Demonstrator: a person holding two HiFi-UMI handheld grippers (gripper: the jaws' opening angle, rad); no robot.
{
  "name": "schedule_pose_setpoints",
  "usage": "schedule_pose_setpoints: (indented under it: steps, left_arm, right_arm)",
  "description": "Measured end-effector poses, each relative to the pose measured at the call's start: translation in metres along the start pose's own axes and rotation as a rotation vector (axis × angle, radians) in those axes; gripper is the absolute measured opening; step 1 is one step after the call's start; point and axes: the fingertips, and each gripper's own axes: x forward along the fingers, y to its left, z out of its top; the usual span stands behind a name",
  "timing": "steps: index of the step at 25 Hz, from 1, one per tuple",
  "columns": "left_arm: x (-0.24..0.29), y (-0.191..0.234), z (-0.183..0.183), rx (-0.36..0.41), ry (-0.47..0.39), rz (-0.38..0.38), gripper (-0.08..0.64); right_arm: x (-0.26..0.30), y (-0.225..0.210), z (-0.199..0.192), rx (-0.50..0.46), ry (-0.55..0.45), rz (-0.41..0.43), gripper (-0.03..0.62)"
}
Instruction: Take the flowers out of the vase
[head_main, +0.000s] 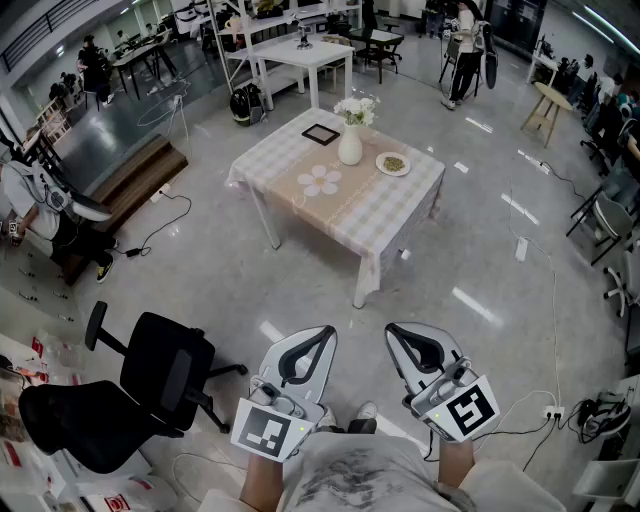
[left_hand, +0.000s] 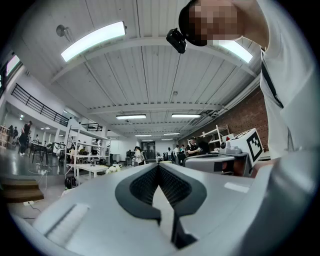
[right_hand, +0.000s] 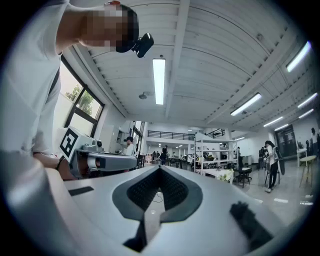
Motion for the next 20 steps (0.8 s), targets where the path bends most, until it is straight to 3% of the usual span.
schedule_pose_setpoints:
  steps: [13, 16, 20]
  left_arm:
    - [0.005, 0.001, -0.005, -0.006, 0.009, 0.04, 0.009]
    - [0.011, -0.003, -0.003, 0.028, -0.016, 0.048, 0.009]
    - [0.016, -0.014, -0.004, -0.006, 0.01, 0.069, 0.009]
  right_arm:
    - [-0.002, -0.006, -0.005, -0.001, -0.01, 0.014, 0.017]
    - [-0.009, -0.013, -0.004, 0.0, -0.017, 0.013, 0.017]
    - [-0.019, -0.02, -0.003, 0.015, -0.022, 0.018, 0.017]
